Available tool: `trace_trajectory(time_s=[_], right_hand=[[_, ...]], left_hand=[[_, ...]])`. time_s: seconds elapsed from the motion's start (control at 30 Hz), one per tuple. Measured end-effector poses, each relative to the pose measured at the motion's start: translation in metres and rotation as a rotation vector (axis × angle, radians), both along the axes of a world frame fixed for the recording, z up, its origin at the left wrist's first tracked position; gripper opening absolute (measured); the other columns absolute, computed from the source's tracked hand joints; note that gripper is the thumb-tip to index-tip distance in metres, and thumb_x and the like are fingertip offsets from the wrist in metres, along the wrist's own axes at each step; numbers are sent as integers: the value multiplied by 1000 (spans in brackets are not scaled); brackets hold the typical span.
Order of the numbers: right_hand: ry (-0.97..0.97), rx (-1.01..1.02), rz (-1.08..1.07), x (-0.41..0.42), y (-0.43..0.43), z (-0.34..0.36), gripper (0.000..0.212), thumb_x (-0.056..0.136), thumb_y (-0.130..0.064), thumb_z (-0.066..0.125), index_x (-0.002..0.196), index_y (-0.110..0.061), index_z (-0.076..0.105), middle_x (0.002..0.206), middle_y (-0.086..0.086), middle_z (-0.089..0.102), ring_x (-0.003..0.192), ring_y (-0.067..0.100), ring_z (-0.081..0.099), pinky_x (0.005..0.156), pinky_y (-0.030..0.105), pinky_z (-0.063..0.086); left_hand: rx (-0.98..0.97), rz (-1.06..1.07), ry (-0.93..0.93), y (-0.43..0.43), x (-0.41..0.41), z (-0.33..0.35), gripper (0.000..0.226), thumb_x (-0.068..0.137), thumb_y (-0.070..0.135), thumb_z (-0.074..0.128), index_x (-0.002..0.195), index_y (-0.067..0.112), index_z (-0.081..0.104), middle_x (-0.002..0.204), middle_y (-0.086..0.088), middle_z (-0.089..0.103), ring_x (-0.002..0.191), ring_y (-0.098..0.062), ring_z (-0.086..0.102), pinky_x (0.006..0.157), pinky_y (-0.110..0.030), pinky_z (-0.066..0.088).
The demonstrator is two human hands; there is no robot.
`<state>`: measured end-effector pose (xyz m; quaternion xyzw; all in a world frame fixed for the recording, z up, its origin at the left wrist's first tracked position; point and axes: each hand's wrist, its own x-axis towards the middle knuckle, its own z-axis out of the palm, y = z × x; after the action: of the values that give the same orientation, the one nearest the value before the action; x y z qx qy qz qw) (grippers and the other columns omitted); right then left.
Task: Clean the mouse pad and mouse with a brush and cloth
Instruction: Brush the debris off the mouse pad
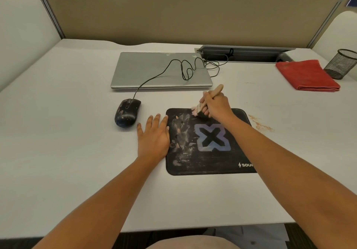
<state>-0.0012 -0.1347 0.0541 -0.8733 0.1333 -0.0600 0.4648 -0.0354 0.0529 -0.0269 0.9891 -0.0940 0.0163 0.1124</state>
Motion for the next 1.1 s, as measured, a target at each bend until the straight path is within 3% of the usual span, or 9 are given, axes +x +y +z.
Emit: trace_trajectory(time_s=[0.13,0.3,0.37,0.43,0.53,0.63,0.73,0.93,1.1], right_hand=[[110,16,220,-3,5,1,39,99,-26,37,71,-12,58,57,2,55,46,9,49,44,12,40],[499,-27,618,-6,6,13,40,97,-25,42,67,-7,63,50,0,56,35,4,42,37,12,33],[385,18,536,1,8,16,41,97,-26,42,67,-8,63,55,3,56,36,4,42,37,11,33],[150,74,283,8,9,16,41,98,-27,40,69,-8,61,60,3,56,39,4,46,38,10,36],[-39,-42,70,12,5,5,35,98,-29,38,79,-10,60,64,-4,53,55,5,51,52,13,41],[-27,-65,166,-3,3,-7,35,99,-26,36,70,-20,55,64,-5,52,58,6,50,58,14,40],[12,10,290,-24,4,-10,37,99,-27,37,67,-20,55,62,0,54,52,7,49,51,14,40],[389,131,568,-51,-10,3,43,97,-27,42,61,-12,60,45,-6,57,35,5,46,36,11,35],[-18,113,40,-54,-16,-3,41,98,-32,38,67,-14,56,52,-3,53,38,3,51,41,8,39]], left_hand=[[6,-3,-2,0,1,-1,49,99,38,16,147,26,15,156,0,13,145,-21,6,115,-49,2],[-1,-6,-9,0,1,-2,49,99,37,16,146,26,15,156,0,14,145,-22,7,115,-49,2],[-3,-8,-9,0,2,-2,49,99,37,16,147,27,15,156,0,14,145,-21,7,115,-49,2],[-7,-8,-8,0,2,-3,49,99,37,16,147,27,14,156,0,14,145,-21,6,115,-49,2],[-11,-5,-10,0,3,-4,48,99,37,16,146,27,15,156,0,15,145,-21,7,115,-49,1],[-13,-4,-21,0,3,-4,48,99,36,17,146,27,17,155,0,16,144,-21,8,115,-49,3],[-19,-10,-23,1,2,-4,48,99,36,17,146,26,18,155,-1,17,144,-22,9,115,-50,3],[-24,-18,-16,1,1,-1,48,99,35,18,146,25,17,155,-1,16,144,-22,8,115,-50,3],[-25,-17,-17,1,1,1,47,100,34,18,146,25,18,155,-2,17,144,-22,9,114,-51,4]])
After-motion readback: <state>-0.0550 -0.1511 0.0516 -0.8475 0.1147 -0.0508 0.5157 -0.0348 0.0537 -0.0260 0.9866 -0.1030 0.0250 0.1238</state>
